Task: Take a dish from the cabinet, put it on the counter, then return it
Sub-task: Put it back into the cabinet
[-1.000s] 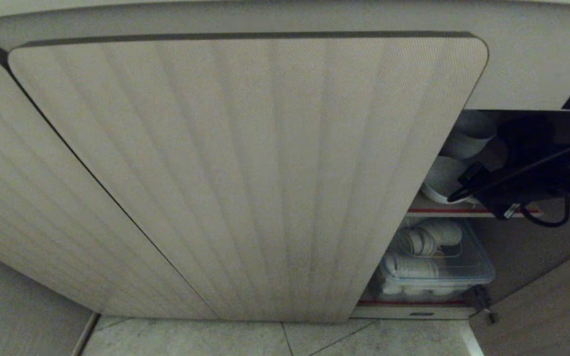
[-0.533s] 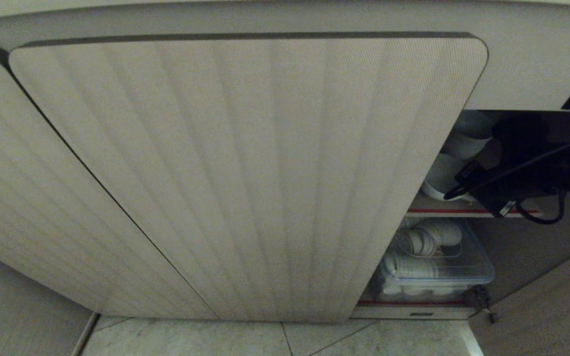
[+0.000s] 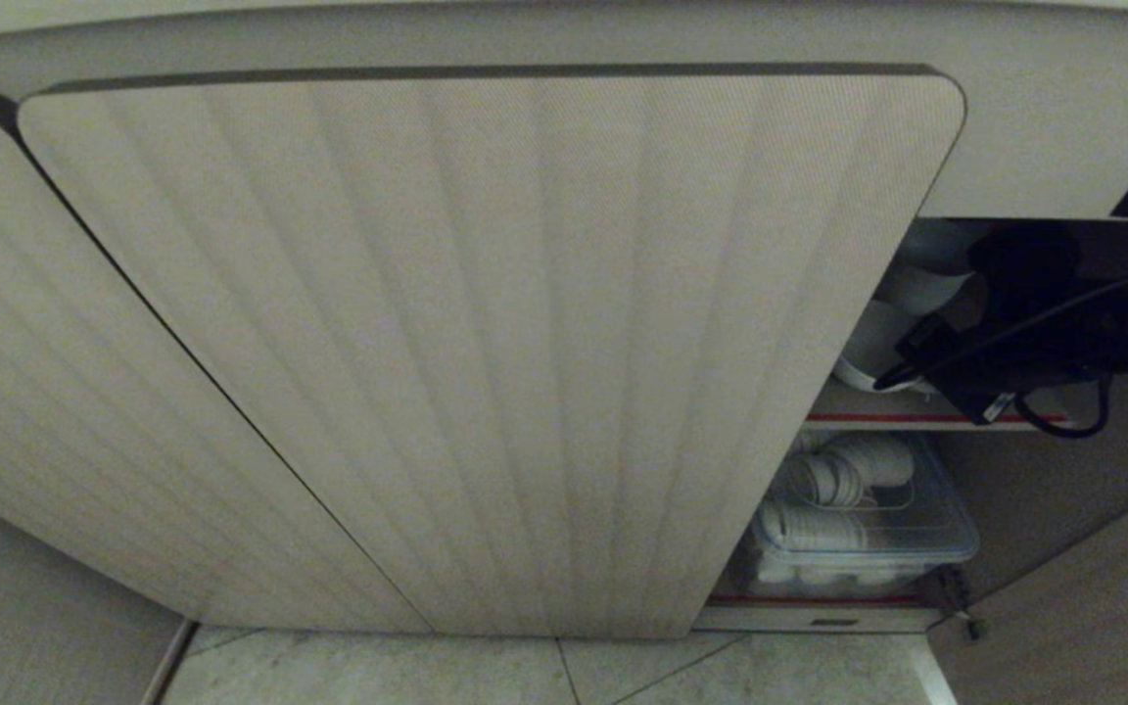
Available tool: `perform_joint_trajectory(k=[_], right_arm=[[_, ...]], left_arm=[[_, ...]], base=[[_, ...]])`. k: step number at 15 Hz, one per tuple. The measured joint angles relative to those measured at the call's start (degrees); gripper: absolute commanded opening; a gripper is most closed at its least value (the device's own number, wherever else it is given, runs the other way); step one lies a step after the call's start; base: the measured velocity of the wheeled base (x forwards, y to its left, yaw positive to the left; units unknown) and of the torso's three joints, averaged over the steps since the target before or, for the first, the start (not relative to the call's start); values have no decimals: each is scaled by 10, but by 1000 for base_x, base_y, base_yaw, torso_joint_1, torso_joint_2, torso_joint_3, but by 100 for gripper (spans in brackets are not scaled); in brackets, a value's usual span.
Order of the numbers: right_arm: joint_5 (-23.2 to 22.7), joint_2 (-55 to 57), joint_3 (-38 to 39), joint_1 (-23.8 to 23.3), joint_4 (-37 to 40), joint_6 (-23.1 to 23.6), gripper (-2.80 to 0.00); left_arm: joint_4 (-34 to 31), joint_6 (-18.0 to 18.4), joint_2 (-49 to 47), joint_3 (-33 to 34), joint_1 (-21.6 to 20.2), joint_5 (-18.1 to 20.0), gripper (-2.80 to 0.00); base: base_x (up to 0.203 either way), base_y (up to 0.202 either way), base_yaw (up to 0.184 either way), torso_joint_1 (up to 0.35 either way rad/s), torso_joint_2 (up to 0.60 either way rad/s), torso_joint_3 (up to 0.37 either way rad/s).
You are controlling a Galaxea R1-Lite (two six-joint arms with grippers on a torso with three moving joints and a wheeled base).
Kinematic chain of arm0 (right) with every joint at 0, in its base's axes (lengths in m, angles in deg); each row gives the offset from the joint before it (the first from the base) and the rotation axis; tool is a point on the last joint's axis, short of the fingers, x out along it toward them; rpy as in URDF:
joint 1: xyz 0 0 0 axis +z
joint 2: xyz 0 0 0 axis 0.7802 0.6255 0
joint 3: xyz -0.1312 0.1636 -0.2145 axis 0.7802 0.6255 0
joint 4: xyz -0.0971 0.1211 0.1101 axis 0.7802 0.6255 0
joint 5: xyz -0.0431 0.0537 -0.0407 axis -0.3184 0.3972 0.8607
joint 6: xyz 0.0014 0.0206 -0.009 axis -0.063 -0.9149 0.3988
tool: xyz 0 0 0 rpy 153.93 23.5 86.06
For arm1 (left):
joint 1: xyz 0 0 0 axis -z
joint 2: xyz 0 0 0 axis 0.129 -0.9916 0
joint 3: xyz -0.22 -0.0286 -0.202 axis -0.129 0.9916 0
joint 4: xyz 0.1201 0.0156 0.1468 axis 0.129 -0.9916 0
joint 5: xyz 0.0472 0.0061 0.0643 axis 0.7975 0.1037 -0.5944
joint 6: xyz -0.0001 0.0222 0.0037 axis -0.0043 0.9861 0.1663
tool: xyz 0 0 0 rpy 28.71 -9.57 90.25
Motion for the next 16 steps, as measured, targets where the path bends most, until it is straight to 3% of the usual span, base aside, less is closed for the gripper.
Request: perform_joint_trajectory(k=[11, 12, 16], right_arm=[[3, 6, -4, 3, 0, 1, -280], [11, 6, -4, 4, -1, 0, 0], [21, 8, -4, 9, -1, 0, 0]], left_arm=[[0, 0, 0, 0, 0, 0, -280], [0, 0, 0, 0, 0, 0, -280], [0, 0, 0, 0, 0, 0, -280]], base=[[0, 0, 0, 0, 0, 0], [0, 0, 0, 0, 0, 0], [0, 0, 0, 0, 0, 0]])
